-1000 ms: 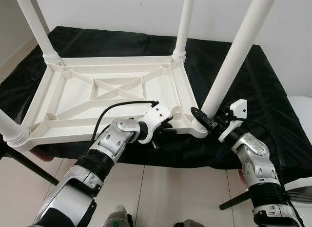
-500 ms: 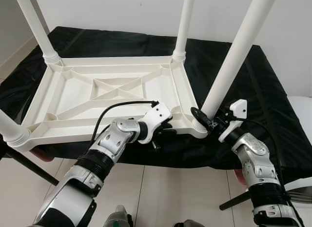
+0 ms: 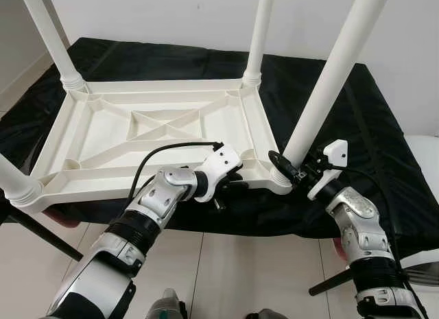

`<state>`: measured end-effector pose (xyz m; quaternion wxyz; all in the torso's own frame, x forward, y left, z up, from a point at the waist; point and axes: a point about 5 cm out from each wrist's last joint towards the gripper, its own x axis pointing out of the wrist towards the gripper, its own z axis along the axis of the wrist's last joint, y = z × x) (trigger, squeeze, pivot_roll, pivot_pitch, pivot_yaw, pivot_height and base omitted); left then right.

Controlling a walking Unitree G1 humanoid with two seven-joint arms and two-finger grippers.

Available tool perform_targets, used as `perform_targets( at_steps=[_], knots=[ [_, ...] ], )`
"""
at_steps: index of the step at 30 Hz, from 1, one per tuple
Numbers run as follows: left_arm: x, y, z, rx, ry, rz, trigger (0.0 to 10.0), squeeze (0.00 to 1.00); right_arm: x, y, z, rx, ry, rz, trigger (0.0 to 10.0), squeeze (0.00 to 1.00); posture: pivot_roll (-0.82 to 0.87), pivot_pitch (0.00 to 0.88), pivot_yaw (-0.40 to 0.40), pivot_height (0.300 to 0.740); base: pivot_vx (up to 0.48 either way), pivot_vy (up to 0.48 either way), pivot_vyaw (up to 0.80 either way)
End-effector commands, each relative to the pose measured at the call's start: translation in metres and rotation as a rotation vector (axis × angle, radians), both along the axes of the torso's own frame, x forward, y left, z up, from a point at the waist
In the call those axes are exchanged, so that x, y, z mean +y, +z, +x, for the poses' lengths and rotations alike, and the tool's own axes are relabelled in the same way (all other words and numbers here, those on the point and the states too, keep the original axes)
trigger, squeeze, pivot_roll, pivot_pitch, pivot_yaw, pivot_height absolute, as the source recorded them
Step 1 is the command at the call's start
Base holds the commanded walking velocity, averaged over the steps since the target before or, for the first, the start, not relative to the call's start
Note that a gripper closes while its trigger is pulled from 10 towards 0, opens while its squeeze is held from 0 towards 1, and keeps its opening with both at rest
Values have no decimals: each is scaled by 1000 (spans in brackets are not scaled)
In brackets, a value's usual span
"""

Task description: Building children table

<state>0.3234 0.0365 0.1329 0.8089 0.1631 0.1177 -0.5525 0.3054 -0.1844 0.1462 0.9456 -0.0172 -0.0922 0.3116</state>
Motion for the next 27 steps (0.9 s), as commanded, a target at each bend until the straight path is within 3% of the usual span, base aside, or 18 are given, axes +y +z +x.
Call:
perform_targets(
  at_steps=[1, 7, 8, 9, 11, 27],
  knots=[
    [-3, 5, 0, -13, -42, -6, 10000, 0, 5, 4, 0, -13, 46, 55, 0, 0, -39, 20, 13, 740, 0, 0, 0],
    [-3, 5, 0, -13, -41, -6, 10000, 0, 7, 3, -1, -10, 21, 54, 0, 0, -40, 0, 0, 740, 0, 0, 0],
    [-2, 2, 7, -12, 32, 21, 10000, 0, 19, -2, 0, 10, -114, 85, 0, 0, -43, 0, 0, 740, 0, 0, 0],
    [-2, 2, 7, -12, 32, 21, 10000, 0, 19, -2, 0, 10, -114, 85, 0, 0, -43, 0, 0, 740, 0, 0, 0],
    [0, -2, 15, -11, 137, 65, 10000, 0, 35, -7, -2, 35, -316, 129, 0, 0, -43, 0, 0, 740, 0, 0, 0],
    [1, -2, 18, -9, 151, 67, 10000, 0, 35, -4, -2, 31, -363, 133, 0, 0, -42, 0, 0, 740, 0, 0, 0]
  ],
)
